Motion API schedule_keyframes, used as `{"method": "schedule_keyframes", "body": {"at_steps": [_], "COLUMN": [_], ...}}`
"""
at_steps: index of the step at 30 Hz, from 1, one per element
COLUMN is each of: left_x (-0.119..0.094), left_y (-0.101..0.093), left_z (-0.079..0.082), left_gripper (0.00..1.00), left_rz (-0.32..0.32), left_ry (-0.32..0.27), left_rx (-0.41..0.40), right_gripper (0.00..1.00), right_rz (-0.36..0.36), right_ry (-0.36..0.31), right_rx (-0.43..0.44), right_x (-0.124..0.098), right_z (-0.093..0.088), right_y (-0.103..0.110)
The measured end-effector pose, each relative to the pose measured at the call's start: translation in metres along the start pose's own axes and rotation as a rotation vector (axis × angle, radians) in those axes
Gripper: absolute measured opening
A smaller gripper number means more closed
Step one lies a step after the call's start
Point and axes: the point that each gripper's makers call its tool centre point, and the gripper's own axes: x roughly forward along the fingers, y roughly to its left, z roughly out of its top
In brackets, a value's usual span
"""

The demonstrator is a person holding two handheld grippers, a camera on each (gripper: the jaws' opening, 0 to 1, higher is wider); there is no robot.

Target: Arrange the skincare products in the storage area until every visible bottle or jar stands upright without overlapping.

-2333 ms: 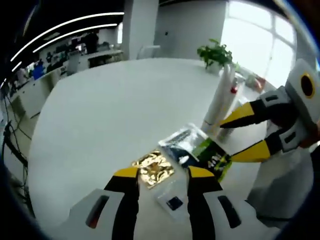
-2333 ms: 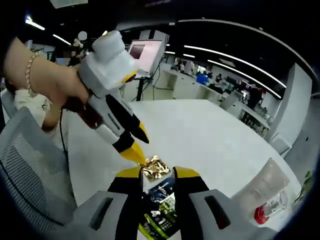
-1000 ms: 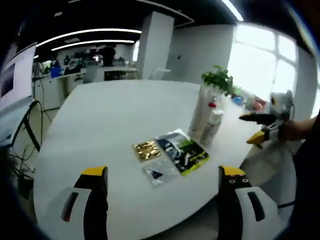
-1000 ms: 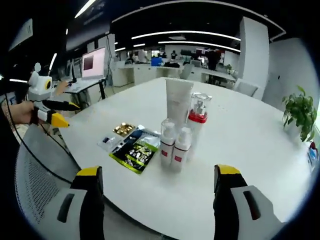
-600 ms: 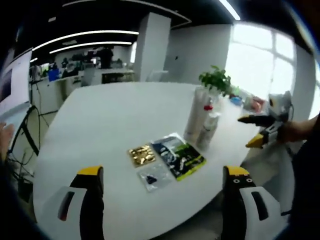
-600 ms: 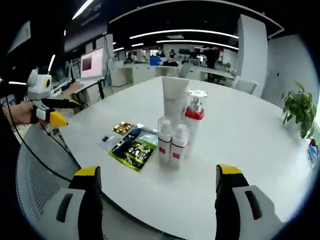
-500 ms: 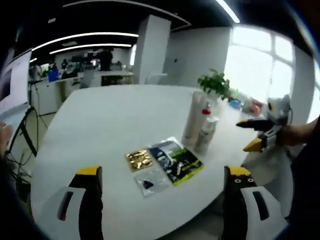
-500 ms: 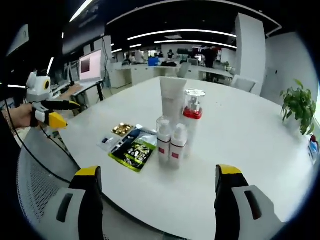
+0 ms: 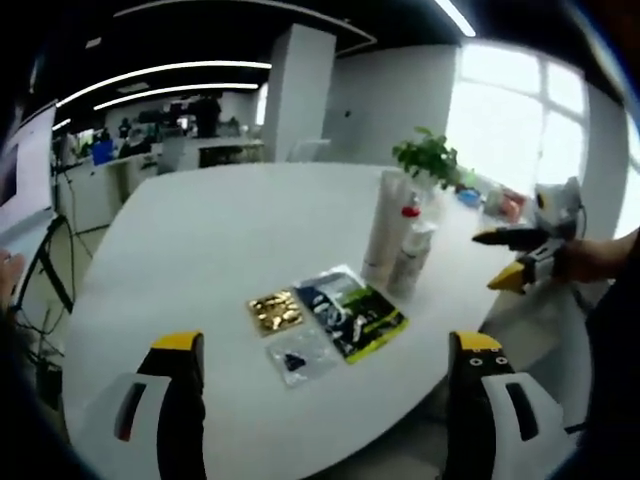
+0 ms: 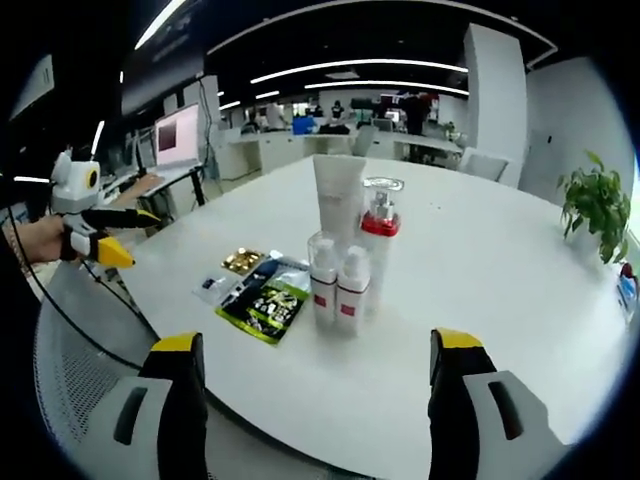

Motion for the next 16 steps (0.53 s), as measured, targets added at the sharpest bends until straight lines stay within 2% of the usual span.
{"method": "schedule_keyframes", "body": {"at_steps": [16], "left_x": [0.0001], "left_y": [0.0002], "left_z": [-0.0014], "left_gripper": [0.95], "left_rz": [0.008], "left_ry": [0.009], "left_rx": [0.003], "right_gripper": [0.92], "right_rz": [0.0], "right_ry": [0.006], "right_rx": [0.011], "right_x": [-0.0013], "right_z": [-0.0014], "right_y": [-0.0003]}}
